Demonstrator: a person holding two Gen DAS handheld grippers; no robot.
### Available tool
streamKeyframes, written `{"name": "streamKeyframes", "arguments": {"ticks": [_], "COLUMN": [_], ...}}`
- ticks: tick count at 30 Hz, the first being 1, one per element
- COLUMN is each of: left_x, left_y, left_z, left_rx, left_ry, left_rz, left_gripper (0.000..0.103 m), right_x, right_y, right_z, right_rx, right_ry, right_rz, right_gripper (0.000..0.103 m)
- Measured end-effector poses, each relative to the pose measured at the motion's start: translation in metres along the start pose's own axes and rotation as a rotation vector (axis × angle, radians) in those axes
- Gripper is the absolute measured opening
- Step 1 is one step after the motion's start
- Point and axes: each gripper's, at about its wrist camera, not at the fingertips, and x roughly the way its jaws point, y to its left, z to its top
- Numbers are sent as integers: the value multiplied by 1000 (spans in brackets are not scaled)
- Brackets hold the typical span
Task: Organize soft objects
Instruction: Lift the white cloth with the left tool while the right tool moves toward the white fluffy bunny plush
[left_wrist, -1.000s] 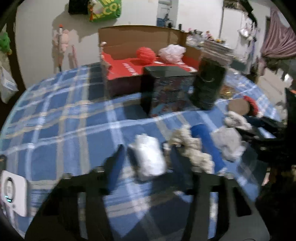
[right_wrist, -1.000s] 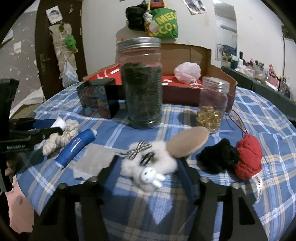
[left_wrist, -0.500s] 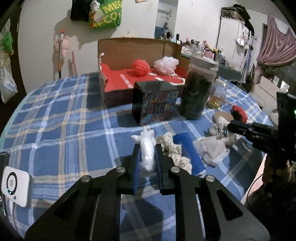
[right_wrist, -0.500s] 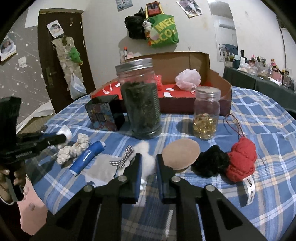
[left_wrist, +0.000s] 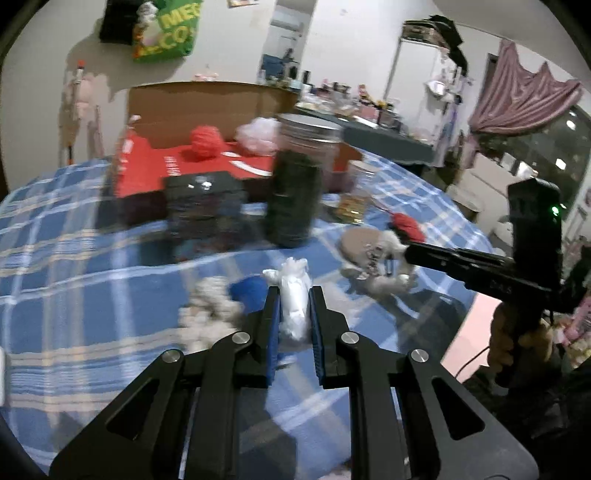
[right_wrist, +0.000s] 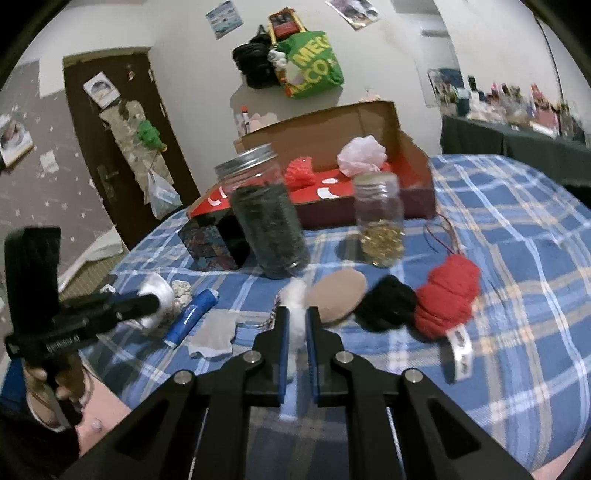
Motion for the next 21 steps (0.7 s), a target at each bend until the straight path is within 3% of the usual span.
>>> {"name": "streamKeyframes", "arguments": {"ticks": [7,12,15,17,21], "left_x": [29,41,42,43,45], "left_y": [-37,-48,-52,-55,-57], "left_z": [-12,-24,-28,-30,-31], "left_rx": [20,48,78,93,117], "left_ry": [43,29,12,5,-1], "left_rz": [-86,-20,16,31,56], "left_gripper": [14,15,18,19,26], "right_x": [-2,3,5,4,1], "right_y": [-17,-16,-18,-19,-19], "right_z": [-10,-15,-18,-19,-20], "right_rx": [1,-52,-68,-71,-80], "right_ry": [17,22,19,4,-15], "right_rz": [-73,-125,-140,-141,-124], "right_gripper": [12,16,31,55,65]}}
